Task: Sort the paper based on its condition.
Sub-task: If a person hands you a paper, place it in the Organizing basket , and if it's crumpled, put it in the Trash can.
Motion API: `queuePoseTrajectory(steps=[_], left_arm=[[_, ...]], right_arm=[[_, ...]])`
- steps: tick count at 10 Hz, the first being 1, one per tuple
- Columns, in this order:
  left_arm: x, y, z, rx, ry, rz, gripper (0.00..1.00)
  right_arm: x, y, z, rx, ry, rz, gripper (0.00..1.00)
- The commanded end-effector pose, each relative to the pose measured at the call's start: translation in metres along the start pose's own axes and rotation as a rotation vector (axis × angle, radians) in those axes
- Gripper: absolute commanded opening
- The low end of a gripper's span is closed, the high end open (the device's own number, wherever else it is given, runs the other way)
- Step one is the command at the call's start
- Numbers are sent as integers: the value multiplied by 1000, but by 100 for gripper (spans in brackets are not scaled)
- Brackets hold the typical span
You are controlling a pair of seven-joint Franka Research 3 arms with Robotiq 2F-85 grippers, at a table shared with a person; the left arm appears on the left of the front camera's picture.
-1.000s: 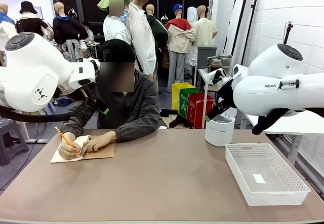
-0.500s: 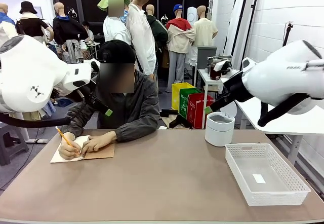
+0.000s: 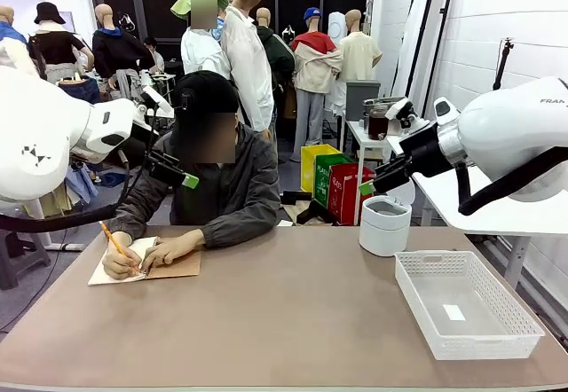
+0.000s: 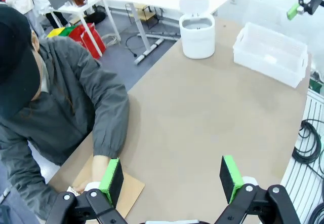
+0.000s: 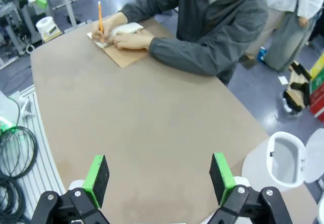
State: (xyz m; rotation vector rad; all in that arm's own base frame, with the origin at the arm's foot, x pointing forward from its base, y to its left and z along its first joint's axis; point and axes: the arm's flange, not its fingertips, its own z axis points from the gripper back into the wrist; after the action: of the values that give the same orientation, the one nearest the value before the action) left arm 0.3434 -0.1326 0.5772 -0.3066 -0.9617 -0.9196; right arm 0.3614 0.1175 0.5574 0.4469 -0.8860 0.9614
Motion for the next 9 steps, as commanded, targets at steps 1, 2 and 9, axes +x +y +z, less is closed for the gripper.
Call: queuePoseTrajectory(steps=[1, 2, 9], left_arm=[[-16, -8, -7, -29, -61, 17, 100], [-13, -12, -7, -11, -45, 37, 100], [3, -2, -2, -7, -27, 11, 100]], right_arm=[[-8, -4, -8, 26, -30, 51, 100], [-9, -4, -8, 21, -33, 55, 100], [-1, 0, -1, 8, -8, 45, 100]])
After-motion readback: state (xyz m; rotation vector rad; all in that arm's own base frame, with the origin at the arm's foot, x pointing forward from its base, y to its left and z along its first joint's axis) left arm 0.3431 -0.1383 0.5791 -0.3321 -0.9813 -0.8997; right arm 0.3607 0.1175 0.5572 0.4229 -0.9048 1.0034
